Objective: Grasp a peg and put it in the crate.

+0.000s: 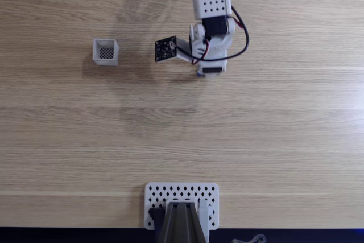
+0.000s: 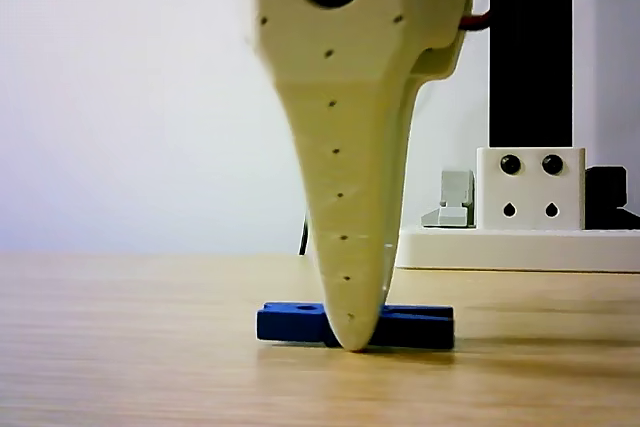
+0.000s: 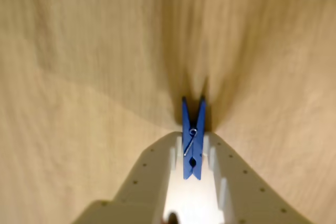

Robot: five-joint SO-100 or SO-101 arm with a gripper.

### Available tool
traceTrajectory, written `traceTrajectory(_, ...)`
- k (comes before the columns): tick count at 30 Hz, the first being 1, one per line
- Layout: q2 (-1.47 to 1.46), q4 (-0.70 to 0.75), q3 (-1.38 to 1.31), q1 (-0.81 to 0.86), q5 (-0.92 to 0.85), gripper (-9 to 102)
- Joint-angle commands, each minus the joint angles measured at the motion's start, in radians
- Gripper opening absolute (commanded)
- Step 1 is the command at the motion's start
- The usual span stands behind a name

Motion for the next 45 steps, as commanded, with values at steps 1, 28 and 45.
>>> traceTrajectory(1, 0.419, -0.077, 0.236, 0.061, -0.218, -1)
traceTrajectory(28, 0.960, -1.298, 1.170, 0.723, -1.313, -1)
traceTrajectory(45, 0.617, -1.569, 1.092, 0.732, -1.313, 0)
